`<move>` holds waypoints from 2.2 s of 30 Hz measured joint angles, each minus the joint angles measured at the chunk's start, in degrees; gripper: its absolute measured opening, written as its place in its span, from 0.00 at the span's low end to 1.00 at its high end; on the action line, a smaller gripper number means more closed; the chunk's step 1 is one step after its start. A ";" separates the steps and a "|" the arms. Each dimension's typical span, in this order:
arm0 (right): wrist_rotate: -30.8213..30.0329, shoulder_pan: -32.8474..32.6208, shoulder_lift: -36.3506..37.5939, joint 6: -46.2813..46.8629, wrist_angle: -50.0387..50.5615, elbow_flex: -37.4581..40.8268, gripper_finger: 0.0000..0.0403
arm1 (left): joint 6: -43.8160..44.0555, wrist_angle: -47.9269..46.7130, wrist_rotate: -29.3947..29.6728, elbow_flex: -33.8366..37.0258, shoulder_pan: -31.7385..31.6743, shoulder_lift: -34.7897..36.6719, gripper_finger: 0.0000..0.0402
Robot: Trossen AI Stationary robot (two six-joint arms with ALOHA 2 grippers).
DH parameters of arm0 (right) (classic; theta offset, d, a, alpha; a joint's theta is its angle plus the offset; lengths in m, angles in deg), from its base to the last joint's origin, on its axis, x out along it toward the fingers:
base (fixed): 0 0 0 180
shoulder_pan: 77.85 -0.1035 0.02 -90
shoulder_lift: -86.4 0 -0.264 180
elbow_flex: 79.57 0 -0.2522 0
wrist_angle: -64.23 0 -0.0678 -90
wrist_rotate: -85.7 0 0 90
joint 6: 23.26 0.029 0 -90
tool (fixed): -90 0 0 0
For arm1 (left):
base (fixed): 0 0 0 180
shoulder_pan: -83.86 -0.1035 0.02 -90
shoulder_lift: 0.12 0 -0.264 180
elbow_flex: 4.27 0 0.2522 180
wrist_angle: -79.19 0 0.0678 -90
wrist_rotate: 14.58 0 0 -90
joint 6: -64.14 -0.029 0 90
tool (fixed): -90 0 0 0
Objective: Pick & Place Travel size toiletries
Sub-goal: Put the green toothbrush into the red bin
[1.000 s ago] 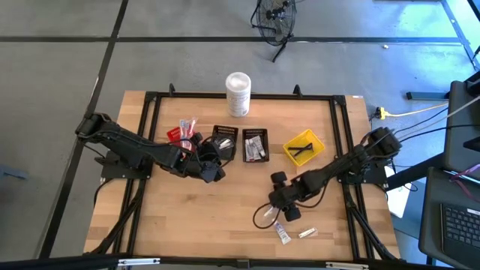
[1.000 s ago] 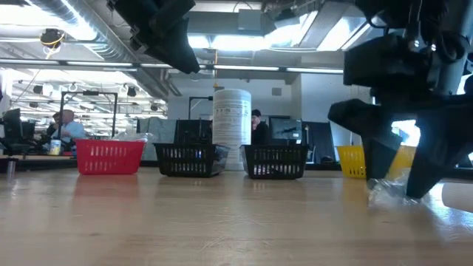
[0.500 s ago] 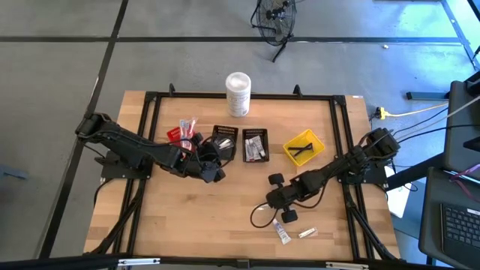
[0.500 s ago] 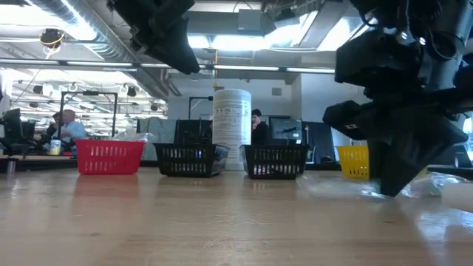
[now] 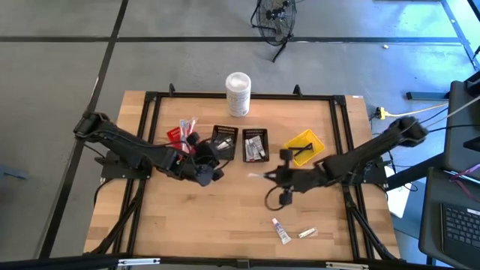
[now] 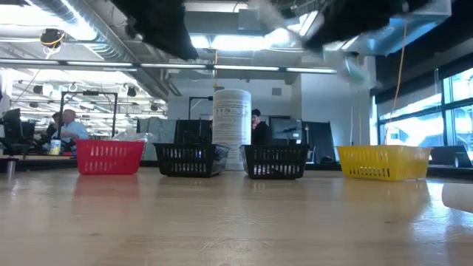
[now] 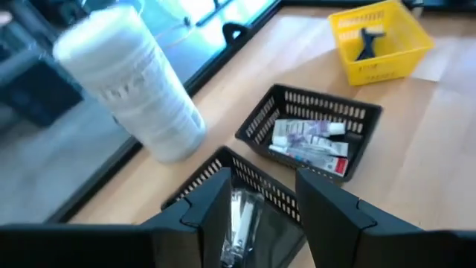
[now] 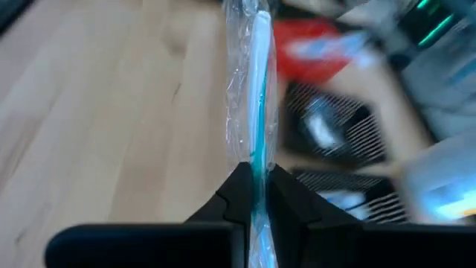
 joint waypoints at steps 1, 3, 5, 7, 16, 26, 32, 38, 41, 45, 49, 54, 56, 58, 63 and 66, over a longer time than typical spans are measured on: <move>-0.69 0.02 1.97 -0.81 -0.02 0.02 0.07 | -1.29 0.00 0.01 0.00 0.52 0.75 0.37; -0.78 0.27 5.31 -2.11 -0.35 0.44 0.05 | -4.42 0.03 -0.90 0.00 1.59 2.33 0.37; 0.08 0.74 7.67 -2.67 -2.26 1.71 0.04 | -8.48 0.51 -2.61 0.10 2.73 3.26 0.37; 2.56 1.48 8.58 -2.76 -7.94 4.92 0.04 | -11.71 5.51 -4.90 1.81 3.57 3.42 0.37; 8.73 4.34 4.00 -0.70 -49.38 21.96 0.07 | -30.92 58.12 -33.70 19.62 1.08 0.49 0.37; 13.29 7.60 -5.68 -1.83 -54.65 16.57 0.07 | -26.03 67.73 -39.14 21.84 -7.20 -1.03 0.37; 14.28 9.34 -8.76 -0.61 -54.45 14.63 0.07 | -27.60 69.71 -43.30 21.84 -7.28 -1.08 0.37; 14.81 10.81 -11.25 1.66 -54.52 11.88 0.07 | -28.13 69.93 -43.33 21.84 -7.08 -1.08 0.37; 14.92 10.89 -13.02 1.02 -54.62 9.29 0.07 | -28.13 69.90 -43.06 21.84 -7.12 -1.08 0.37; 14.91 10.91 -16.16 -0.21 -54.08 5.76 0.07 | -28.13 69.98 -42.92 21.84 -7.12 -1.08 0.37; 14.88 10.91 -18.87 -0.39 -51.83 3.01 0.08 | -28.11 70.10 -42.89 21.84 -7.11 -1.08 0.36; 14.70 10.91 -20.02 -0.55 -52.01 1.97 0.07 | -28.07 69.76 -42.88 21.84 -7.09 -1.08 0.28; 14.68 10.91 -20.02 -0.56 -52.07 1.95 0.07 | -28.04 69.25 -42.87 21.84 -7.11 -1.08 0.24; 14.68 10.91 -20.02 -0.58 -52.34 1.95 0.07 | -28.10 68.99 -42.85 21.84 -7.09 -1.08 0.20; 14.05 10.90 -20.02 -0.78 -52.37 1.95 0.08 | -28.11 68.90 -42.80 21.84 -7.12 -1.03 0.15; 13.59 10.65 -20.02 -1.45 -52.33 1.95 0.07 | -28.13 68.83 -42.82 21.84 -7.11 -1.03 0.14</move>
